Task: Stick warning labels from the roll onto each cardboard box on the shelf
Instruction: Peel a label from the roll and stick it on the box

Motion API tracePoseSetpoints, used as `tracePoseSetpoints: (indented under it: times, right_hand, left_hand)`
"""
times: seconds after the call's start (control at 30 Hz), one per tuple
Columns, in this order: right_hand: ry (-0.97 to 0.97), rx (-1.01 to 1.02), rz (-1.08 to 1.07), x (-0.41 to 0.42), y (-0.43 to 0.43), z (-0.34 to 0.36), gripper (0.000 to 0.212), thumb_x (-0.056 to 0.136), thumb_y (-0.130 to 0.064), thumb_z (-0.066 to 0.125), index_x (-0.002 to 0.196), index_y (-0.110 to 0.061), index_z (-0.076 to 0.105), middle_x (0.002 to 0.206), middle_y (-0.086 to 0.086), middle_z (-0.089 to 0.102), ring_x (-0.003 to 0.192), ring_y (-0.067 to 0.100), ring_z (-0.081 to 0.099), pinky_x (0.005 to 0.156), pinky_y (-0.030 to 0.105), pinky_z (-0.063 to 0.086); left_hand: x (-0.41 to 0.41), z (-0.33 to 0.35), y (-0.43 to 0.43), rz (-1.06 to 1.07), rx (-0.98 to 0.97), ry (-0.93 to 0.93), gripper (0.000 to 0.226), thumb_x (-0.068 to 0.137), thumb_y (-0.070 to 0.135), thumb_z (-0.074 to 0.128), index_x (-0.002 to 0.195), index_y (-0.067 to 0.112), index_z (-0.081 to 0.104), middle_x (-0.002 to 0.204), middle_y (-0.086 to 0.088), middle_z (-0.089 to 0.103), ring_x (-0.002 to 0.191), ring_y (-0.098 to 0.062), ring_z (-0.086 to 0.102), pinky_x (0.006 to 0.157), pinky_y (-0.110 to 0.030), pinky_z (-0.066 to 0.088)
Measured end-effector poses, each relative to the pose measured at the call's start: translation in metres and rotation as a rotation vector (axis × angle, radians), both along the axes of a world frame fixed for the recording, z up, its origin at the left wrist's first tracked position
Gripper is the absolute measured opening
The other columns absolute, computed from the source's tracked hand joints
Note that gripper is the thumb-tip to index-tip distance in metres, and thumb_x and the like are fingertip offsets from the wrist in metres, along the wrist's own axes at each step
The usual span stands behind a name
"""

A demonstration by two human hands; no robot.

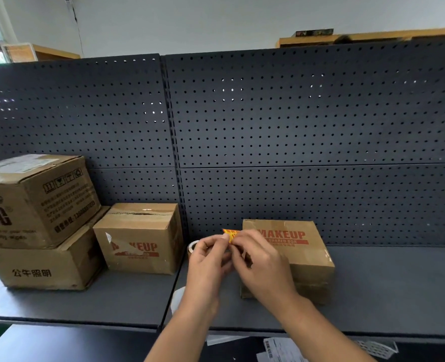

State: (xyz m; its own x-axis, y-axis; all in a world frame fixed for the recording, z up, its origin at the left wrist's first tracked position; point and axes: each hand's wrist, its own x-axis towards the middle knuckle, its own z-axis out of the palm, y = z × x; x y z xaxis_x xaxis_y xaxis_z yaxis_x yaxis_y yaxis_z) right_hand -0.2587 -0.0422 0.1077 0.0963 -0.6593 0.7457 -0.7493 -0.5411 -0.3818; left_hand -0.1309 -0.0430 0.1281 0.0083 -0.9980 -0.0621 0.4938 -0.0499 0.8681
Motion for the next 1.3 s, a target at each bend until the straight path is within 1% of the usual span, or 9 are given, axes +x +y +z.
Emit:
tracePoseSetpoints:
  times: [0.07, 0.17, 0.33, 0.43, 0.77, 0.93, 1.07, 1.13, 1.3]
  right_hand:
    - [-0.031, 0.041, 0.115, -0.004, 0.002, 0.002, 0.013, 0.1, -0.031, 0.063, 0.108, -0.024, 0.071, 0.116, -0.016, 0.061, 0.098, 0.006, 0.064, 0.075, 0.028, 0.056]
    - [-0.329, 0.181, 0.257, -0.013, 0.002, 0.007, 0.009, 0.099, -0.016, 0.068, 0.1, -0.018, 0.077, 0.114, -0.008, 0.066, 0.105, 0.012, 0.065, 0.086, 0.024, 0.053]
    - [-0.915, 0.523, 0.116, -0.031, -0.009, 0.018, 0.013, 0.101, -0.021, 0.063, 0.095, -0.017, 0.073, 0.096, 0.017, 0.071, 0.064, 0.014, 0.057, 0.053, 0.027, 0.042]
    - [-1.093, 0.678, 0.22, -0.04, -0.011, 0.019, 0.016, 0.099, -0.021, 0.065, 0.095, -0.005, 0.07, 0.089, 0.012, 0.071, 0.058, 0.014, 0.054, 0.047, 0.025, 0.036]
    - [-1.016, 0.534, 0.298, -0.055, -0.001, 0.017, 0.012, 0.091, -0.004, 0.075, 0.1, -0.003, 0.066, 0.08, 0.006, 0.07, 0.063, 0.015, 0.058, 0.05, 0.025, 0.045]
    - [-0.848, 0.399, 0.21, -0.071, 0.006, 0.021, 0.015, 0.089, -0.008, 0.079, 0.1, -0.007, 0.067, 0.082, -0.003, 0.071, 0.07, 0.008, 0.062, 0.056, 0.023, 0.051]
    - [-0.758, 0.404, 0.157, -0.095, 0.008, 0.025, 0.014, 0.089, -0.009, 0.079, 0.098, -0.009, 0.068, 0.093, 0.01, 0.072, 0.078, 0.009, 0.065, 0.064, 0.023, 0.054]
    - [-0.733, 0.422, 0.125, -0.109, 0.007, 0.026, 0.014, 0.088, -0.008, 0.08, 0.096, -0.01, 0.067, 0.089, 0.008, 0.072, 0.077, 0.009, 0.064, 0.065, 0.022, 0.054]
    - [-0.704, 0.432, 0.021, -0.141, 0.003, 0.023, 0.016, 0.087, -0.007, 0.081, 0.088, -0.01, 0.066, 0.078, 0.007, 0.067, 0.071, 0.013, 0.059, 0.062, 0.027, 0.048]
  left_hand:
    - [-0.001, 0.0, 0.0, 0.027, 0.022, -0.013, 0.022, 0.1, 0.016, 0.066, 0.116, 0.001, 0.063, 0.096, -0.02, 0.07, 0.082, -0.023, 0.071, 0.062, -0.027, 0.058]
    - [-0.002, -0.002, -0.003, 0.01, 0.035, -0.046, 0.011, 0.101, 0.011, 0.063, 0.111, 0.005, 0.064, 0.093, -0.014, 0.073, 0.08, -0.023, 0.072, 0.062, -0.027, 0.059]
    - [-0.008, -0.005, -0.006, -0.012, 0.006, -0.101, 0.01, 0.102, 0.012, 0.062, 0.112, 0.007, 0.064, 0.097, -0.014, 0.074, 0.077, -0.02, 0.071, 0.064, -0.027, 0.06]
    - [-0.012, -0.006, -0.007, -0.025, -0.028, -0.12, 0.011, 0.103, 0.011, 0.061, 0.112, 0.005, 0.063, 0.096, -0.015, 0.071, 0.076, -0.02, 0.069, 0.066, -0.029, 0.059]
    - [-0.029, -0.004, -0.01, -0.061, -0.132, -0.202, 0.013, 0.102, 0.008, 0.062, 0.113, 0.001, 0.061, 0.095, -0.015, 0.07, 0.075, -0.02, 0.071, 0.068, -0.029, 0.062]
    - [-0.036, -0.006, -0.017, -0.019, -0.259, -0.436, 0.007, 0.098, 0.015, 0.07, 0.103, 0.011, 0.067, 0.09, -0.012, 0.073, 0.076, -0.022, 0.073, 0.065, -0.03, 0.059]
    - [-0.051, -0.006, -0.025, 0.028, -0.42, -0.712, 0.01, 0.095, 0.024, 0.074, 0.097, 0.027, 0.065, 0.08, 0.005, 0.072, 0.075, -0.011, 0.068, 0.071, -0.034, 0.056]
    - [-0.063, -0.006, -0.029, 0.033, -0.465, -0.799, 0.014, 0.094, 0.026, 0.075, 0.098, 0.032, 0.063, 0.082, 0.011, 0.073, 0.077, -0.004, 0.069, 0.069, -0.027, 0.055]
    - [-0.095, -0.009, -0.038, 0.033, -0.548, -0.96, 0.014, 0.095, 0.034, 0.073, 0.1, 0.036, 0.06, 0.082, 0.016, 0.072, 0.08, -0.003, 0.067, 0.07, -0.035, 0.056]
